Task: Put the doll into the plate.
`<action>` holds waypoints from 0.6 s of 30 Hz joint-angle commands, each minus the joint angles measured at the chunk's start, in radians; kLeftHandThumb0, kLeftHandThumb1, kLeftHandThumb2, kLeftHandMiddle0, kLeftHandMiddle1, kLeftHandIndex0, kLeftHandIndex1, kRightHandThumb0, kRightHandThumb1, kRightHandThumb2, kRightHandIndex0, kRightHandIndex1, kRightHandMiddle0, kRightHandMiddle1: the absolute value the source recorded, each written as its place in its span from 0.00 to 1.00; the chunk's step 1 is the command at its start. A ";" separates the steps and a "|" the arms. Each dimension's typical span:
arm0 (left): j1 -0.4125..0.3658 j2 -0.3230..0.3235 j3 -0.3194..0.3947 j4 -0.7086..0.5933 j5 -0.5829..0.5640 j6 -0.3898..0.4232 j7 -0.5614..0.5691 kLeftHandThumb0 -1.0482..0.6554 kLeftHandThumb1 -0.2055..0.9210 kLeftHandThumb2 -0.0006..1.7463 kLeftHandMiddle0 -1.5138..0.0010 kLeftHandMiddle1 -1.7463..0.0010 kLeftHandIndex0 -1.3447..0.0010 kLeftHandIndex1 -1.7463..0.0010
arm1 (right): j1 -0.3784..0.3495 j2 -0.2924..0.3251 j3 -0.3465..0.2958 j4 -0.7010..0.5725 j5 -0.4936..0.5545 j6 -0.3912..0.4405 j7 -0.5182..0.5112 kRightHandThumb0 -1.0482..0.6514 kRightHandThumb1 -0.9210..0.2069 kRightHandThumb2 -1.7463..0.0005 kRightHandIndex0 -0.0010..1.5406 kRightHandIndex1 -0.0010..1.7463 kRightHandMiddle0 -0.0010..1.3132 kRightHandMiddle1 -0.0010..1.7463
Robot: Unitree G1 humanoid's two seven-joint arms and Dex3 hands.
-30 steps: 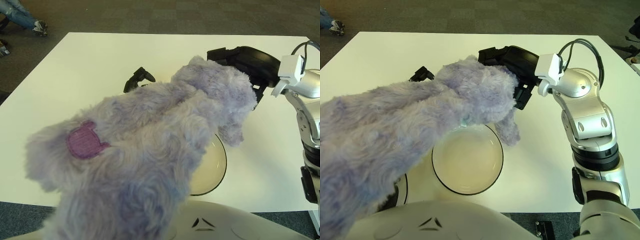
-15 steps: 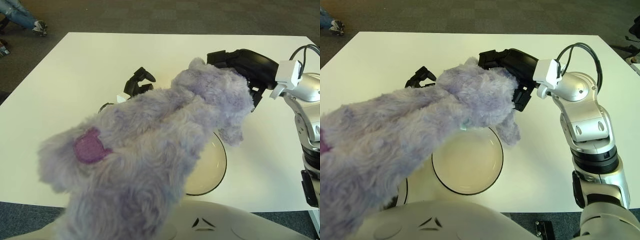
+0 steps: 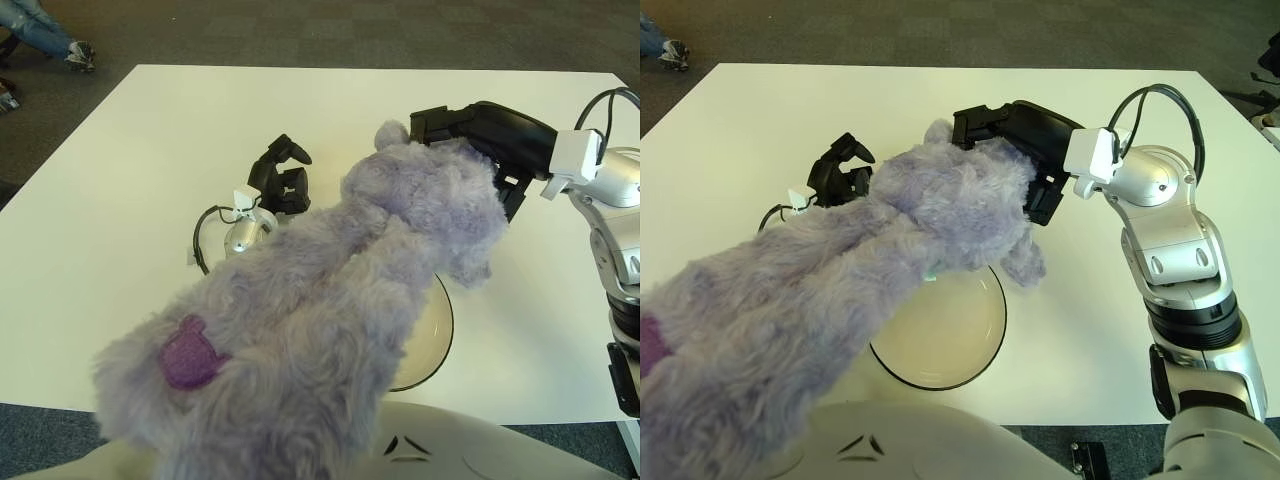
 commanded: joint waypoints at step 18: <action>0.006 0.003 -0.002 0.000 0.004 0.001 -0.006 0.35 0.54 0.69 0.21 0.00 0.59 0.00 | 0.011 -0.045 0.015 -0.071 -0.036 0.060 0.006 0.95 0.73 0.09 0.51 1.00 0.73 1.00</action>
